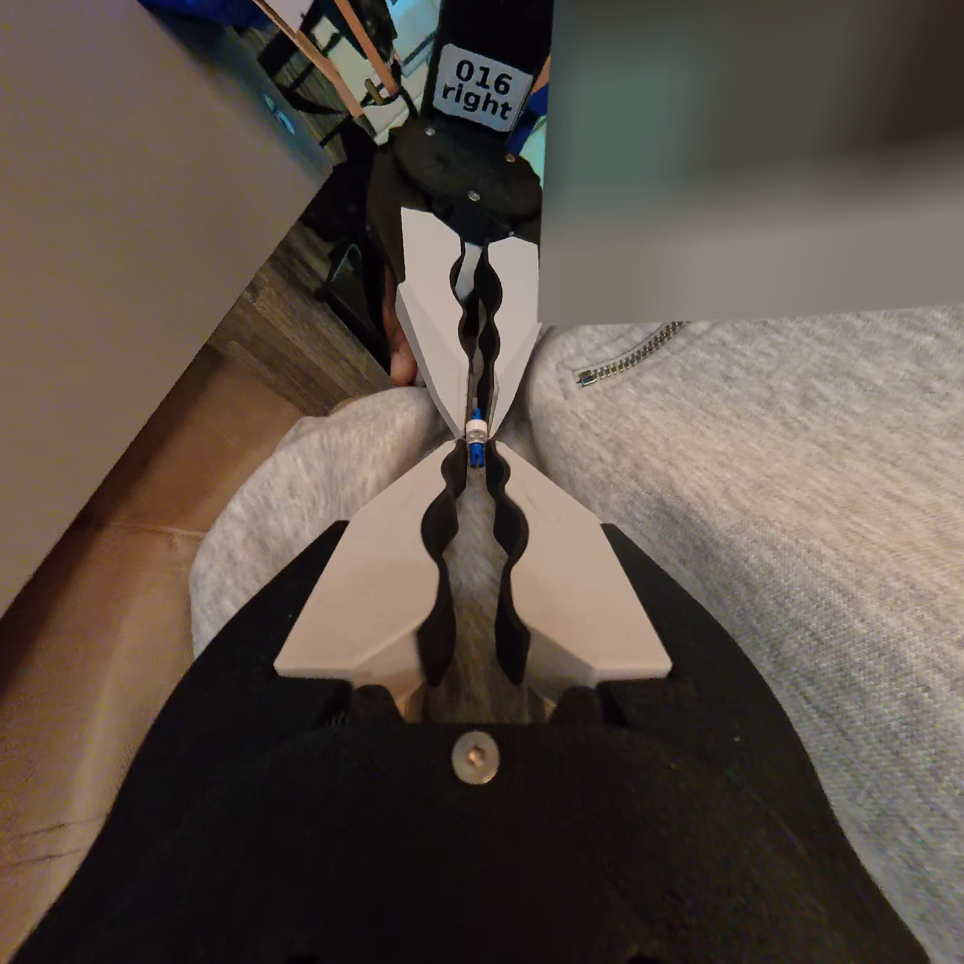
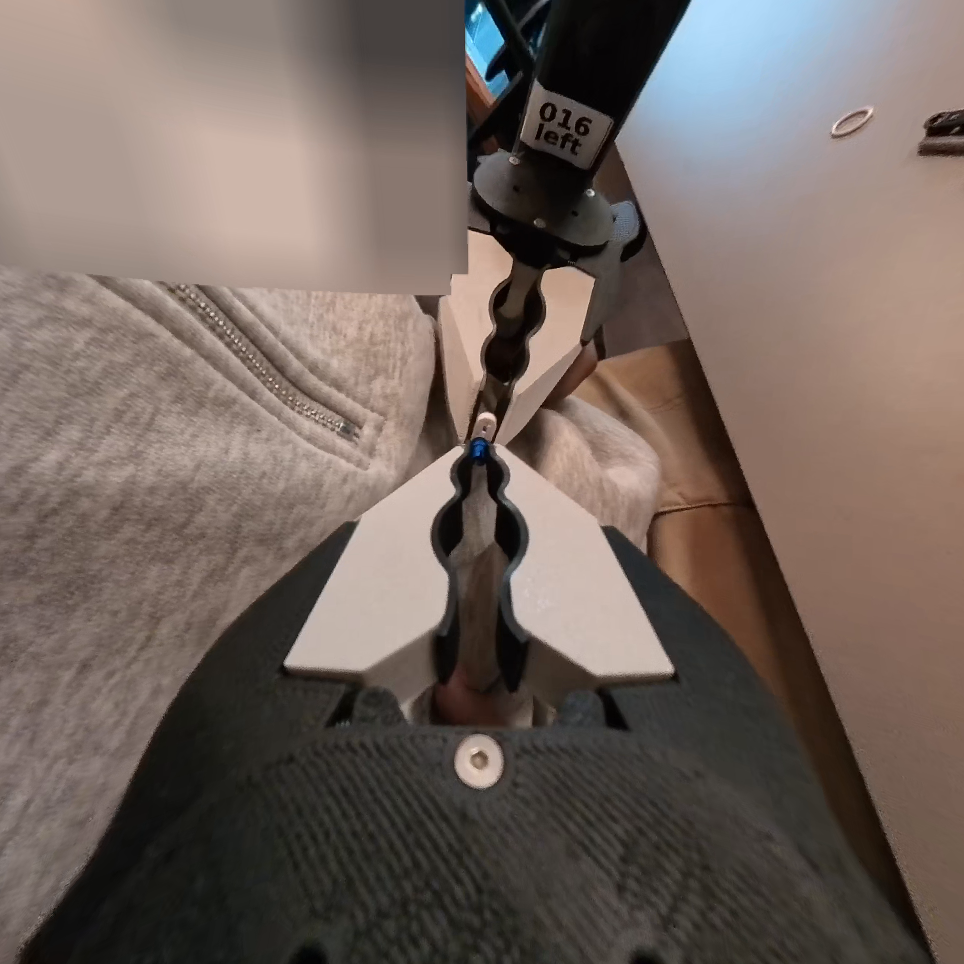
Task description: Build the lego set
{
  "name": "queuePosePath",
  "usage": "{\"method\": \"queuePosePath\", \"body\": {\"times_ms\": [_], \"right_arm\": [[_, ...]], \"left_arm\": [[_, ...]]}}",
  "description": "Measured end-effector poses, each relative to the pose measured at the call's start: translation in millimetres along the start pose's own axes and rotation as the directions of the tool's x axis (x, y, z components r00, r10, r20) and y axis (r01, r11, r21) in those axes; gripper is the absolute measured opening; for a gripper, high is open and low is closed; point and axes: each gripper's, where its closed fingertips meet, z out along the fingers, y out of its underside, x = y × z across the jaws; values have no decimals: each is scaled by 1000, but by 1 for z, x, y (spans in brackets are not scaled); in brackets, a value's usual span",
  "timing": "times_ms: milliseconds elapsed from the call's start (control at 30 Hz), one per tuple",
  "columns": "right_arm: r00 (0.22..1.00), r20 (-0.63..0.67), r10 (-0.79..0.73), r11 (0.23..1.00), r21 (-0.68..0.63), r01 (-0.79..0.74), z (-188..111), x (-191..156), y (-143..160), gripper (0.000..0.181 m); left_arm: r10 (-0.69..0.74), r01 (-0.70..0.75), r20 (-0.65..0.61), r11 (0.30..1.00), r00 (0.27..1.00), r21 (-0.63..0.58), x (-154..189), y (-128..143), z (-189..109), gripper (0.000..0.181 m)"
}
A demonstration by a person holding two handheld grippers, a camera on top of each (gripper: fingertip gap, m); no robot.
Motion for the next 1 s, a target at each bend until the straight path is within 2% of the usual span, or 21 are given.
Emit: {"method": "queuePosePath", "body": {"times_ms": [33,100,200,333,500,733,1000], "right_arm": [[1000,2,6,1000,7,-6,-1,1,-2,4],[999,-39,-8,1000,9,9,-6,8,-5,17],[996,-84,-18,998,60,23,-16,16,-14,13],[997,-75,-1,992,123,10,-21,16,-21,11],[996,-78,-52,994,91,59,-14,11,-18,4],[994,-73,-77,995,62,82,-10,8,-14,3],[995,-81,-54,992,109,63,-12,12,-18,3]], "left_arm": [[7,-7,-3,1000,1000,3,0,-2,0,5],[21,-21,-7,1000,1000,13,1,-8,-3,5],[36,-36,11,998,999,49,-4,-19,-8,5],[32,-33,27,997,999,64,-9,-19,-10,5],[38,-39,23,998,999,59,-7,-17,-7,5],[37,-38,20,998,999,52,-4,-13,-6,5],[33,-36,34,995,999,91,-6,-18,-6,5]]}}
